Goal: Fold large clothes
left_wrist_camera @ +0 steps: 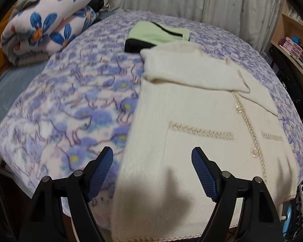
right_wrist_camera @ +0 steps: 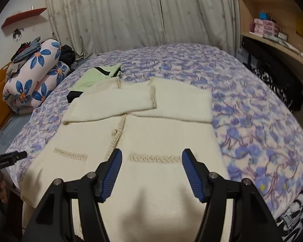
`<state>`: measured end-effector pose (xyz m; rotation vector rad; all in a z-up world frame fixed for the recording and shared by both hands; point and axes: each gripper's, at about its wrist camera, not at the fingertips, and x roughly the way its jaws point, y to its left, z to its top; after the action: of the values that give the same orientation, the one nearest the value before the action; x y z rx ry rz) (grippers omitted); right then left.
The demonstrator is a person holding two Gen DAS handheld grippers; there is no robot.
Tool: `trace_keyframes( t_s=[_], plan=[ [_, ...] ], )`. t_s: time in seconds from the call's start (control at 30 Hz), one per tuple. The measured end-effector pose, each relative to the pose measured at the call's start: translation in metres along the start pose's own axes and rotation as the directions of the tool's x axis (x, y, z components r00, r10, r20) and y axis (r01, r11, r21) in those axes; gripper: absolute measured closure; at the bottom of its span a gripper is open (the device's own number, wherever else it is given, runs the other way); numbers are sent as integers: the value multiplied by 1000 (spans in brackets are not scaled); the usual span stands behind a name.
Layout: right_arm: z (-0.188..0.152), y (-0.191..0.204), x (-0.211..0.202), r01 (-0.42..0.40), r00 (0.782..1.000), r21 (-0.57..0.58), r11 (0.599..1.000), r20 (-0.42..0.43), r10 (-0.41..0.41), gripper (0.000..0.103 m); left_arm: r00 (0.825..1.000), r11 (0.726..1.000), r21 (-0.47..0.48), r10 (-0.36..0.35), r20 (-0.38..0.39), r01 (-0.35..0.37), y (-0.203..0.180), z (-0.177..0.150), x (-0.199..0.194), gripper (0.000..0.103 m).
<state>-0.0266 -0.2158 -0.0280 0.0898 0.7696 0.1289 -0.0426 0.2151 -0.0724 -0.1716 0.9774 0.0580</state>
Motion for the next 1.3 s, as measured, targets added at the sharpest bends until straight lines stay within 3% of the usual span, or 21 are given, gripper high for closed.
trace_keyframes(
  t_s=[0.43,0.67,0.8,0.97,1.1,1.2,1.3],
  plan=[
    [-31,-43,18,55,992,42,998,-114,-50,42,988,997,-37,-71,-140,66,17,-27,44,24],
    [-53,-82,24,103,980,97,990,-183,-84,42,967,973,-111,-215,-135,200,39,-40,50,24],
    [-65,-102,30,97,968,151,984,-243,-58,42,953,958,-129,-272,-136,255,47,-42,53,24],
    [-74,-122,28,80,962,189,979,-271,-27,42,939,955,-73,-297,-173,288,45,-48,51,24],
    [-85,-136,34,-3,945,255,967,-316,87,42,925,950,-5,-305,-224,312,38,-53,50,24],
    [-93,-135,35,-82,927,224,971,-341,157,42,918,943,47,-307,-251,329,36,-58,48,24],
    [-99,-136,32,-153,909,218,964,-351,224,42,898,925,53,-352,-263,377,41,-61,46,24]
  ],
)
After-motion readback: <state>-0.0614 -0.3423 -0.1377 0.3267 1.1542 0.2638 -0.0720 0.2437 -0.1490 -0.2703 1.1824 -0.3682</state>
